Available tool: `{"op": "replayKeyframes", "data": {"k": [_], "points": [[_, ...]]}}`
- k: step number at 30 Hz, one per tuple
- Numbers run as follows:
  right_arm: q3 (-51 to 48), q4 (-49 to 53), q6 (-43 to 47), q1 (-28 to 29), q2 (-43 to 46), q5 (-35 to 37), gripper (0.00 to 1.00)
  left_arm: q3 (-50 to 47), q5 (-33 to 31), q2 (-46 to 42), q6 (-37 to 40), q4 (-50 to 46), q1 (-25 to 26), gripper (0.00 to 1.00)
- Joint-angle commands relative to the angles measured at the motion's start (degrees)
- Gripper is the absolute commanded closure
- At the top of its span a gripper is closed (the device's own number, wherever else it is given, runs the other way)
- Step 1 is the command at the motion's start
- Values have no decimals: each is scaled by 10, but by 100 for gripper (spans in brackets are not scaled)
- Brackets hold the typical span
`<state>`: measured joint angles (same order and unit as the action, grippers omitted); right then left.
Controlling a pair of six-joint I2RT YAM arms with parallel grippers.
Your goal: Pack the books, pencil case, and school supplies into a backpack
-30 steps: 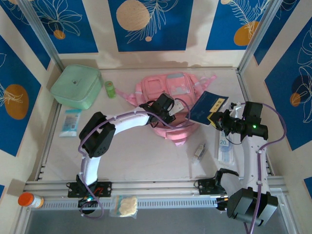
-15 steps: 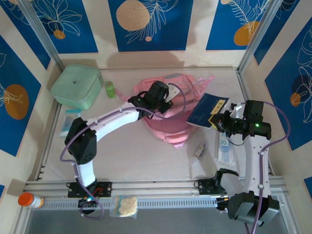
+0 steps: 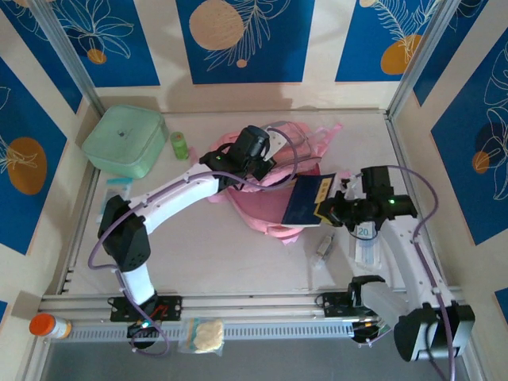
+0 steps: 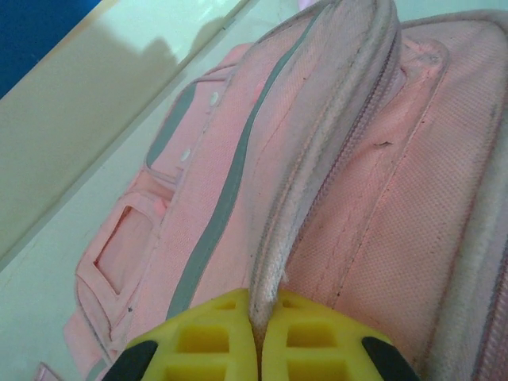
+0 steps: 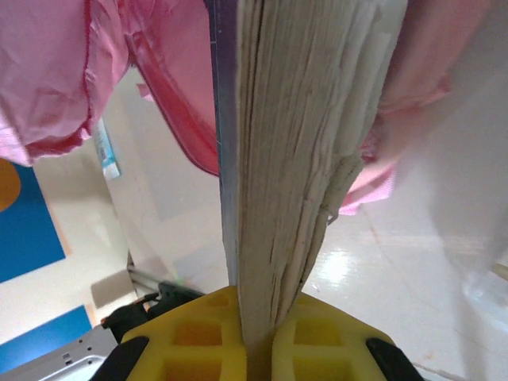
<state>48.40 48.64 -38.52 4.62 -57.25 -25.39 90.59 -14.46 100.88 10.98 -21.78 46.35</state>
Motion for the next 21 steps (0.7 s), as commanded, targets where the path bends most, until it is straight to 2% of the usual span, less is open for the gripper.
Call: {"op": "replayKeyframes", "data": {"k": [1,6,10,14,18,21], "points": [[-26,-176,-61,37,-29,-70,100,45,18,-50,-8,9,-8,100],[-52,-347,-107,74,-114,-83,100,55,20,-53,-14,-17,-8,100],[-16,-393,-87,103,-209,-78,100,48,21,-60,-24,-15,-8,100],[-1,-442,-74,110,-281,-65,99,41,27,-63,-29,-10,-9,100],[20,-440,-56,96,-345,-35,89,37,21,-61,-36,-5,-10,100],[33,-419,-39,87,-369,-14,77,34,26,-61,-39,-4,-12,100]]}}
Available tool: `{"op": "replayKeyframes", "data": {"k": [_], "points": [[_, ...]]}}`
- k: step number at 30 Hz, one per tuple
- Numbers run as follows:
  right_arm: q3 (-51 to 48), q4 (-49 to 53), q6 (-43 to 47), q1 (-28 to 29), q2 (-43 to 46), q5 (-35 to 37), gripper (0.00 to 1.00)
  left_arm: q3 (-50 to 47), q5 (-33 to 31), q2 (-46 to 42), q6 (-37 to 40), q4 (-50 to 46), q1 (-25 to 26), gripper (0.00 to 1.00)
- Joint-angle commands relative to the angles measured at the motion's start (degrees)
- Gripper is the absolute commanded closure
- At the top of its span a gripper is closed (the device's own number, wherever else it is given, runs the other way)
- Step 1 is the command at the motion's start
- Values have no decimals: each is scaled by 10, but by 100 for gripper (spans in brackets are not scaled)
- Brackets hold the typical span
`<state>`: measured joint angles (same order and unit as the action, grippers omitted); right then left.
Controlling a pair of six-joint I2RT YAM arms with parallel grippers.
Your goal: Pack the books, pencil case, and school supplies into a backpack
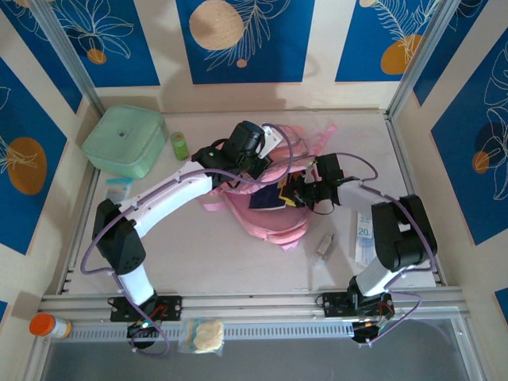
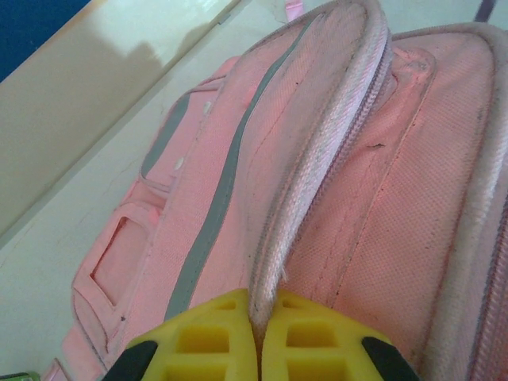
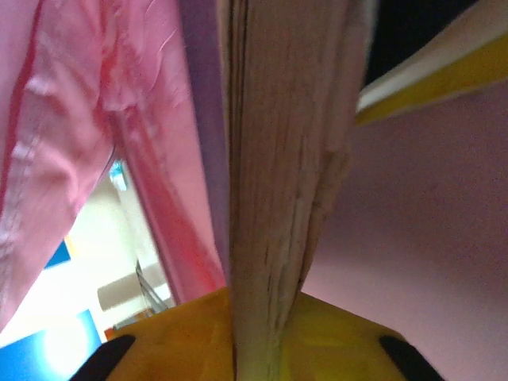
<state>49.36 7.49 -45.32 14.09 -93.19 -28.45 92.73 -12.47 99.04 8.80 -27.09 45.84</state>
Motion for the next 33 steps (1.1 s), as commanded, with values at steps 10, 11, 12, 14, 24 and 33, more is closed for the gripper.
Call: {"op": "replayKeyframes", "data": {"k": [10,11,12,14,24,33], "points": [[-44,110,16,30,133,184,65,4,17,-51,-28,54,-8,100],[-47,122,13,40,142,196,66,4,18,-52,-29,54,-7,100],[-52,132,11,52,150,210,67,3,19,-53,-32,55,-7,100],[-60,147,0,69,162,228,72,3,23,-54,-33,56,-7,100],[-88,-27,-80,185,99,304,91,0,42,-56,-50,56,-7,100],[-58,-127,-109,154,23,409,100,-4,43,-55,-59,54,-7,100]]}}
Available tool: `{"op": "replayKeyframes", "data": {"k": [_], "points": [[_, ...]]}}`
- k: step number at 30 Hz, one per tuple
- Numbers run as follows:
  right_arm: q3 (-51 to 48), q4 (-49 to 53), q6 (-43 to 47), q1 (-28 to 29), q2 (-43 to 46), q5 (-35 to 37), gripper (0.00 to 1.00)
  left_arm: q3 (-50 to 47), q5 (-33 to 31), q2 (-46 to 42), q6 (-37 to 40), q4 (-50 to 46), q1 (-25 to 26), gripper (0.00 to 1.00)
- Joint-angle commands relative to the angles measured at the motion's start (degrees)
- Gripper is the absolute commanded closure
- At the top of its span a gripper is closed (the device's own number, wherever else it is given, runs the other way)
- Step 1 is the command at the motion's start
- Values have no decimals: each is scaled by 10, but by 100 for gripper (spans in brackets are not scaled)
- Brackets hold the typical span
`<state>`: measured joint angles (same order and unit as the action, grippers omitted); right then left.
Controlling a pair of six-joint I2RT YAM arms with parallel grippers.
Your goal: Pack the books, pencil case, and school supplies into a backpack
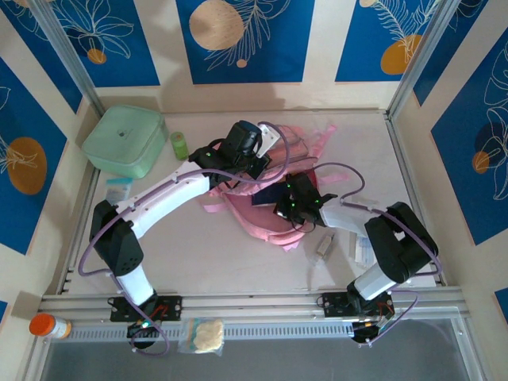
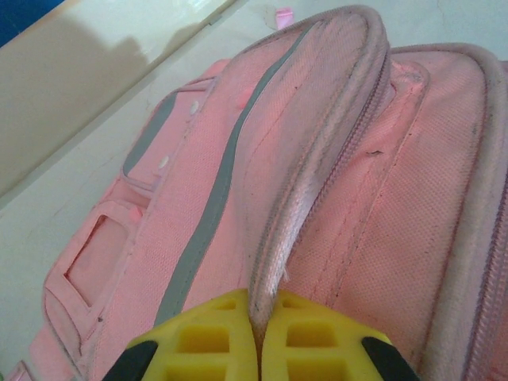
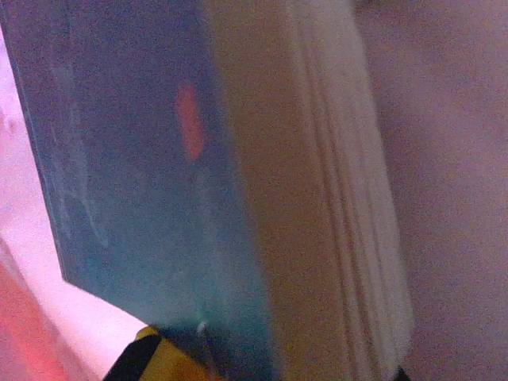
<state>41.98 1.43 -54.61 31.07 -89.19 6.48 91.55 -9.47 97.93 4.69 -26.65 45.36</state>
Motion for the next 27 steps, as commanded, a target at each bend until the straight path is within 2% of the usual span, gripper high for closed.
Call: {"op": "replayKeyframes", "data": {"k": [1,4,11,14,16,21,24,27], "points": [[20,-81,-15,-24,-25,51,100,9,13,-43,-20,48,-3,100],[47,-98,-5,-49,-56,1,100,10,22,-41,-23,47,-3,100],[20,-62,35,-30,0,7,100,6,25,-38,-29,46,-3,100],[-34,-60,53,-22,73,-5,100,3,42,-36,-37,42,-3,100],[-62,-24,53,-21,139,3,100,-8,51,-37,-44,43,-3,100],[-85,137,71,-25,326,31,98,-33,80,-26,-87,45,-3,100],[-61,259,76,-25,416,68,98,-57,114,-11,-116,59,-2,100],[-43,321,89,-26,483,80,97,-75,138,-3,-146,69,-2,100]]}}
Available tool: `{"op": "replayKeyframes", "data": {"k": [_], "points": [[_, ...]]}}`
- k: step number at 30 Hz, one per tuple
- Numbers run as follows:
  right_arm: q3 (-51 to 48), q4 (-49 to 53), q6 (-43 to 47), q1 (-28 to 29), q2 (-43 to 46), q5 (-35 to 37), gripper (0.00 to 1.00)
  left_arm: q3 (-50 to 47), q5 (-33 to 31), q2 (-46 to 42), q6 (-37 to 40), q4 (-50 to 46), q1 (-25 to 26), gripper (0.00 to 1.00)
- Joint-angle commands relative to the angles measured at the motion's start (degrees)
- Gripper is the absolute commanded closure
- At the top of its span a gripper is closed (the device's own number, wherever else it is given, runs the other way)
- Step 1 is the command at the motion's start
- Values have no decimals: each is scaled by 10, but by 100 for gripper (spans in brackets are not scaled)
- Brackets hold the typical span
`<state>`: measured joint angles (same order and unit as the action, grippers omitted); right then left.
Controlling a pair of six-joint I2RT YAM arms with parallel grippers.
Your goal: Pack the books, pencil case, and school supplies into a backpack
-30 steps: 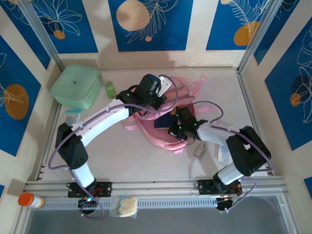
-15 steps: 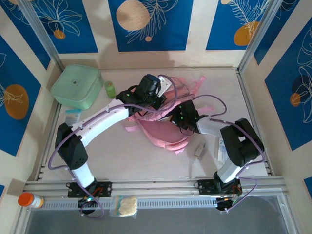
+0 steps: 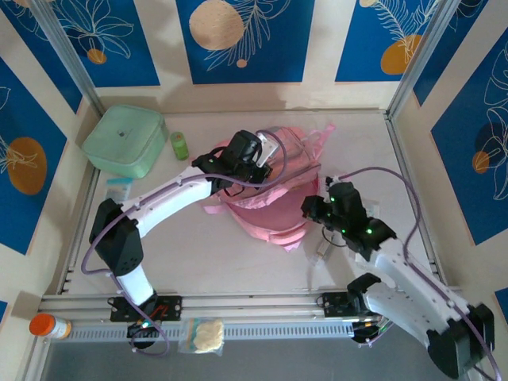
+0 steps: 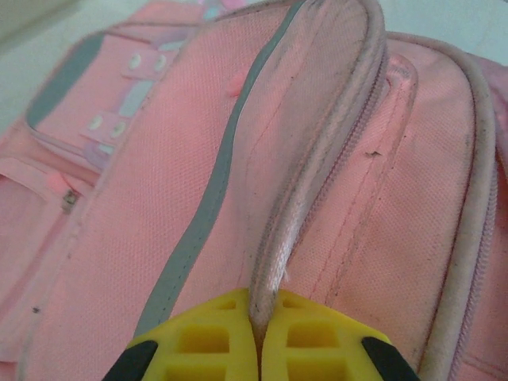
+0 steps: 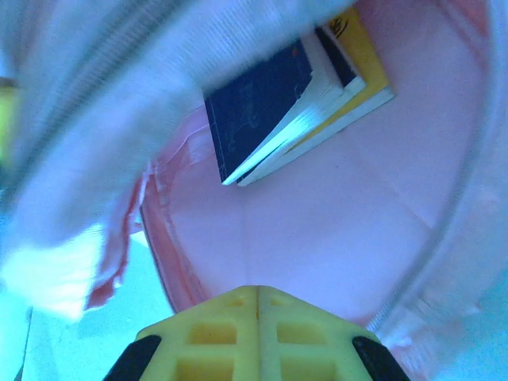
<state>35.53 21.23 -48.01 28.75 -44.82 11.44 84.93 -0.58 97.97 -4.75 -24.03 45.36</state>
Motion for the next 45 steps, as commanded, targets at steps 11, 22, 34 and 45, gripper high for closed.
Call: {"op": "replayKeyframes", "data": {"k": [11,22,34,45], "points": [[132,169,87,41,-66,-79,95,-131,63,-154,-134,96,-15,60],[176,89,33,184,-291,-60,91,-364,82,-220,-323,165,-207,53],[188,74,3,201,-371,-43,92,-372,120,-62,-440,290,-268,49],[162,60,-39,217,-378,-49,91,-354,111,11,-489,361,-259,50]]}}
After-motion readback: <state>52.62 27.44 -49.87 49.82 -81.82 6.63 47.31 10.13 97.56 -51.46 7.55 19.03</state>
